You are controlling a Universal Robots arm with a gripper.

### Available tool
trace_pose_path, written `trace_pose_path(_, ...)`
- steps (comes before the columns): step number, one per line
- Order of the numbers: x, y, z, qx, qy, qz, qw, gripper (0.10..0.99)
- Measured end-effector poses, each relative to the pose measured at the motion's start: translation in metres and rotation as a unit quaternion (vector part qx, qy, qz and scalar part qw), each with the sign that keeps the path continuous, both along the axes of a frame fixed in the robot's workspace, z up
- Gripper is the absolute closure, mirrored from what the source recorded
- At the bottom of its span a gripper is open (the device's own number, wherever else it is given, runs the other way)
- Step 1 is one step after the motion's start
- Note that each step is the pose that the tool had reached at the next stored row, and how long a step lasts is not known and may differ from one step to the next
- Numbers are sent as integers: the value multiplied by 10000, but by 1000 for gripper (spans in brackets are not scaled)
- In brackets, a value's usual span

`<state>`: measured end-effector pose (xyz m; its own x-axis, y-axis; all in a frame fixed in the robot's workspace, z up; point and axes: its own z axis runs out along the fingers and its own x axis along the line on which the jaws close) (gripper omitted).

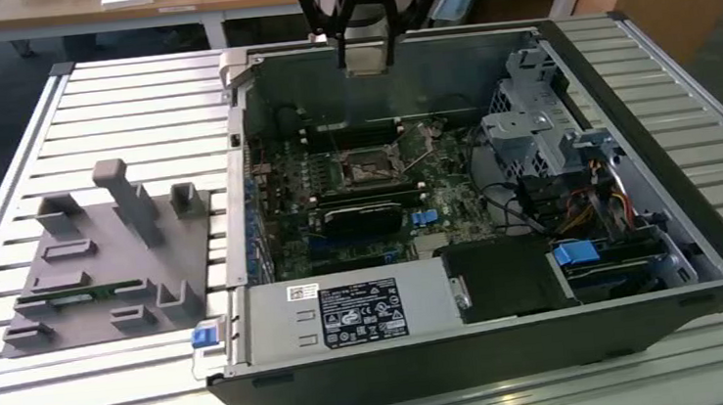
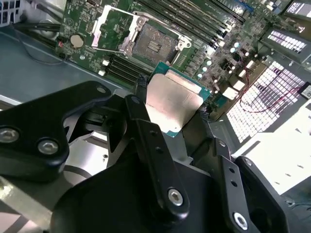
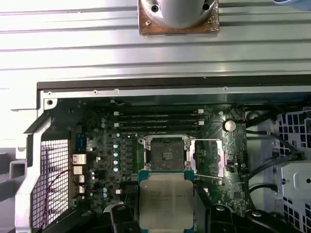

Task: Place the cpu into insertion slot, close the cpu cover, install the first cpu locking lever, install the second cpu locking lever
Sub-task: 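Place the cpu into insertion slot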

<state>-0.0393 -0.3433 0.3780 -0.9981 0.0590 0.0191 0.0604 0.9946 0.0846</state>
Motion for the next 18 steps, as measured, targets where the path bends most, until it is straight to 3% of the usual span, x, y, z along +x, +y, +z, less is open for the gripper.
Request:
trace_pose_path(9, -1, 0, -22, -7, 1, -606, 9982, 545)
trace_pose_path(18, -1, 1, -30, -7, 0, -1213, 9926, 545)
